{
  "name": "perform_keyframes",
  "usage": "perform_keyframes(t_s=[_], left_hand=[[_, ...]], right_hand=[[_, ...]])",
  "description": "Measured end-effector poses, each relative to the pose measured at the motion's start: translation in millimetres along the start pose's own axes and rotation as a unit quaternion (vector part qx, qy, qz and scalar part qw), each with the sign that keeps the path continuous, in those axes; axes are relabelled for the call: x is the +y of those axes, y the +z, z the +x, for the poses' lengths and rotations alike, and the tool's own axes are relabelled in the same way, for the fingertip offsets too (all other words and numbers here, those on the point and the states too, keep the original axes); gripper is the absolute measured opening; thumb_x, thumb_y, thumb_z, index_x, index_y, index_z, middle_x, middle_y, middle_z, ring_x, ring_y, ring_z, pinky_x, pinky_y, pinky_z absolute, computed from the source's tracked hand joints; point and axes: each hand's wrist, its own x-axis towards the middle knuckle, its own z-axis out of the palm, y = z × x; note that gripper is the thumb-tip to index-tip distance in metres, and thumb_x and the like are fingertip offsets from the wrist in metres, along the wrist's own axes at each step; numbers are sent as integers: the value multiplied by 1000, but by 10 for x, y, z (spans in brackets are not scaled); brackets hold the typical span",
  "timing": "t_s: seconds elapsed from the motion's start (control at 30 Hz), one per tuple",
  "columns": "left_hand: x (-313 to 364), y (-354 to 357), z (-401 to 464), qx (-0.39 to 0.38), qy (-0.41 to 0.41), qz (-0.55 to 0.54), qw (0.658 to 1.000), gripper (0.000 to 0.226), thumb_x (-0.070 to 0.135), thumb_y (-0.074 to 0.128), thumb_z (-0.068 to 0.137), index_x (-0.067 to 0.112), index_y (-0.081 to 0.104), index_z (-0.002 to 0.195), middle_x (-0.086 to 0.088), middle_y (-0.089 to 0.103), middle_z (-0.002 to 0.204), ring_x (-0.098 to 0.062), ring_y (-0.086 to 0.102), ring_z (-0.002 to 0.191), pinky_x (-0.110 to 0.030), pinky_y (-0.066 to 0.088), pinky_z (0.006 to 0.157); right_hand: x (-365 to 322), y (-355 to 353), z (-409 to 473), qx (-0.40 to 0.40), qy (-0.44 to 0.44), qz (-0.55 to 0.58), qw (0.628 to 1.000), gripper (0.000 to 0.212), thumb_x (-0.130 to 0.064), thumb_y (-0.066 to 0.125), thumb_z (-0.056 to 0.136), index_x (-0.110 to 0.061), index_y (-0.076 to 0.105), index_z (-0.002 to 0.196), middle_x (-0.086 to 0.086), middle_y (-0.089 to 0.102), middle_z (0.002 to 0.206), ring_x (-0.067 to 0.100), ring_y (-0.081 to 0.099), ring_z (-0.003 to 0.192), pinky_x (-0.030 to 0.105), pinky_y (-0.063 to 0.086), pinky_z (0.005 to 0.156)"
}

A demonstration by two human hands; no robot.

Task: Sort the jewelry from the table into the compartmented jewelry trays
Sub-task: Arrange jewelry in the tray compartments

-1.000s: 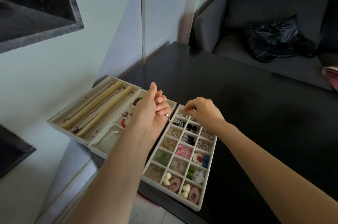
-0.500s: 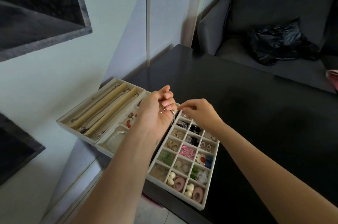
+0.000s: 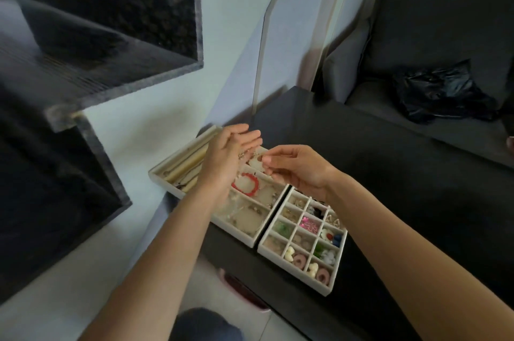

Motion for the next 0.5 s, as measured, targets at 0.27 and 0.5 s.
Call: perform_keyframes(t_s=[0.27,0.5], left_hand=[[529,-702,-318,-60,-17,228,972,13,11,56,93,12,66,101,0,72,78,3,53,59,-14,41,58],[741,-1054,-454,-36,-20,276,960,6,11,59,91,9,64,92,-1,72,79,-3,54,58,-11,42,55]], right_hand=[[-235,578,-35,43,0,-23,999,9,-9,57,93,-10,63,86,3,63,77,9,63,64,17,51,56],[-265,929,-29,29,5,37,999,18,-9,51,96,-9,60,80,3,60,73,10,62,62,19,50,52]])
